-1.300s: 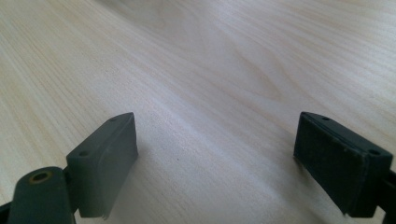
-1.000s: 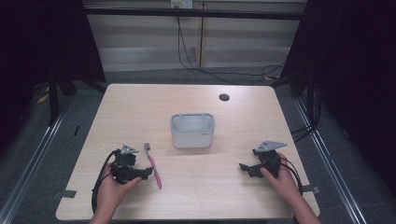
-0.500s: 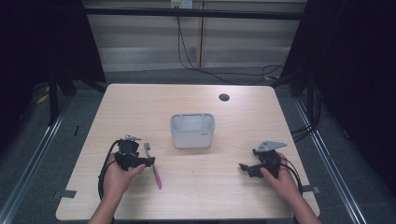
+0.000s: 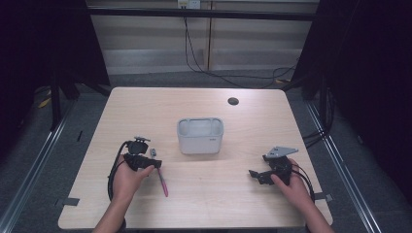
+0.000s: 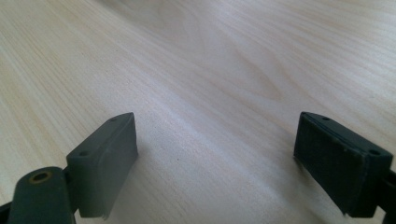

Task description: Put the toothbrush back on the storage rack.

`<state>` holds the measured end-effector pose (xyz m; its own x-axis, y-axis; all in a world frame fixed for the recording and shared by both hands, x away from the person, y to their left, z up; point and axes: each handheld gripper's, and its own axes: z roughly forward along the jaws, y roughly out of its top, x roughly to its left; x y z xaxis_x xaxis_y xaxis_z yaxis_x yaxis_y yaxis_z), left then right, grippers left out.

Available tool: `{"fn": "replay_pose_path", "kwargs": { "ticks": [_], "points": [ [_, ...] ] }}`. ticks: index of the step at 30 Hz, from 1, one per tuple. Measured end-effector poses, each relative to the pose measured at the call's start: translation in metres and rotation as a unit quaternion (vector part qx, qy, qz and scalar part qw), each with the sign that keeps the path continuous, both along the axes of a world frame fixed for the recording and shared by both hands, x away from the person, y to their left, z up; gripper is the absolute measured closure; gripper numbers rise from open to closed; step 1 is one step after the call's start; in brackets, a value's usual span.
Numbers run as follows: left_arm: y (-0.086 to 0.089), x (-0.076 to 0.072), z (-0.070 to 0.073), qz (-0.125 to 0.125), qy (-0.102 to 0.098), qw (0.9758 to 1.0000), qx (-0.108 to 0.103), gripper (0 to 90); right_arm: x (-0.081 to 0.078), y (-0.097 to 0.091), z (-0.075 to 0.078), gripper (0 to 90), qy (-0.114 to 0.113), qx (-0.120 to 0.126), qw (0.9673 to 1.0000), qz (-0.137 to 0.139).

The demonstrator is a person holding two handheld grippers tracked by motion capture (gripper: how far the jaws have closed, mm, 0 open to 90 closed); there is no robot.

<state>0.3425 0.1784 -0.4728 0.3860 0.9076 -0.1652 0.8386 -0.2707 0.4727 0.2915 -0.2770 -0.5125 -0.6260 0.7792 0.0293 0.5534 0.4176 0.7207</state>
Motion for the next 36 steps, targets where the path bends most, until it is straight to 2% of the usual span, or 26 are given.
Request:
{"fn": "replay_pose_path", "kwargs": {
  "ticks": [2,6,10,11,14,18,21,25,31,36],
  "points": [
    [-0.001,0.002,-0.001,0.003,0.007,1.0000,0.000,43.7,0.000,0.000,0.000,12.9,0.000,0.000,1.0000,0.000],
    [-0.003,0.004,-0.002,0.001,0.020,0.9997,0.012,48.5,0.000,0.000,0.000,13.0,0.000,0.000,1.0000,0.000],
    [-0.007,0.005,-0.002,-0.002,0.024,0.9993,0.030,53.7,0.000,0.000,0.000,13.0,0.000,0.000,1.0000,0.000],
    [-0.008,0.005,-0.001,-0.002,0.031,0.9990,0.031,55.2,0.000,0.000,0.000,13.0,0.001,0.000,1.0000,0.000],
    [-0.011,0.006,0.000,-0.006,0.035,0.9982,0.049,62.6,0.000,0.000,0.000,12.9,0.000,0.000,1.0000,0.000],
    [-0.013,0.006,0.000,-0.001,0.037,0.9976,0.058,74.3,0.000,0.000,0.000,13.0,0.000,0.000,1.0000,0.000],
    [-0.013,0.007,0.001,-0.012,0.041,0.9968,0.067,78.9,0.000,0.000,0.000,13.0,0.000,0.000,1.0000,0.000],
    [-0.014,0.008,0.001,-0.016,0.042,0.9966,0.069,79.8,0.000,0.000,0.000,13.0,0.001,0.000,1.0000,0.000],
    [-0.011,0.009,0.001,-0.011,0.045,0.9978,0.047,80.0,0.000,0.000,0.000,13.0,0.001,0.001,1.0000,0.000],
    [-0.010,0.009,0.006,-0.015,0.033,0.9986,0.039,80.0,0.000,0.000,0.000,12.9,0.001,0.001,1.0000,-0.001]
  ]
}}
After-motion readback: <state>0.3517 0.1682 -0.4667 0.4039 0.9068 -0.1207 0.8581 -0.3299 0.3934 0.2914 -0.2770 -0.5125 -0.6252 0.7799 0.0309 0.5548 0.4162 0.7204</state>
